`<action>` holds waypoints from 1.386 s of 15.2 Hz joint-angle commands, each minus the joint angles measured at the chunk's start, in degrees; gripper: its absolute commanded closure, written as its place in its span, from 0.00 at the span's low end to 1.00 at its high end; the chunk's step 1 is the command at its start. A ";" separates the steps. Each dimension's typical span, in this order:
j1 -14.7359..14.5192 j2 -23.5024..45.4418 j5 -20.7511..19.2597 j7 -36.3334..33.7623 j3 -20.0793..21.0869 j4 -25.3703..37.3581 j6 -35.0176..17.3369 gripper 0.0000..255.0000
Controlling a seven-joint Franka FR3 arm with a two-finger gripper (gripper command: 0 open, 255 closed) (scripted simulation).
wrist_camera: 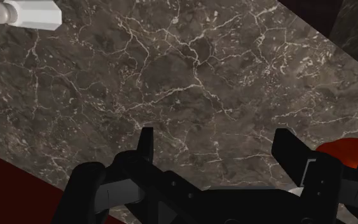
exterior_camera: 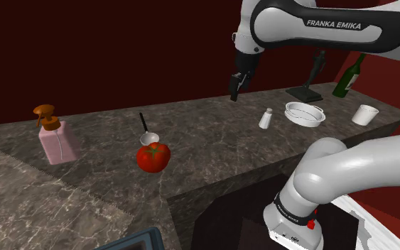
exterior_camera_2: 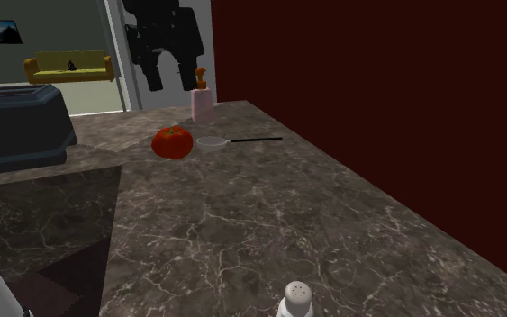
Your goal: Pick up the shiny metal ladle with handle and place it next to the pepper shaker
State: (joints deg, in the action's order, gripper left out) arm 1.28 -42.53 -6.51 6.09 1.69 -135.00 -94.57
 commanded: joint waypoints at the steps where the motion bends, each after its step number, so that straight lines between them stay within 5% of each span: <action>1: 0.00 0.00 0.00 0.00 0.00 0.00 0.00 0.00; 11: -0.17 14.76 5.63 -15.52 6.65 0.28 -15.43 0.00; 21: 0.29 34.49 5.97 -30.36 11.90 9.12 -28.11 0.00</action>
State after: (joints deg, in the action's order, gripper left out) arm 1.44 -10.91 -0.21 -22.64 13.15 -127.14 -120.89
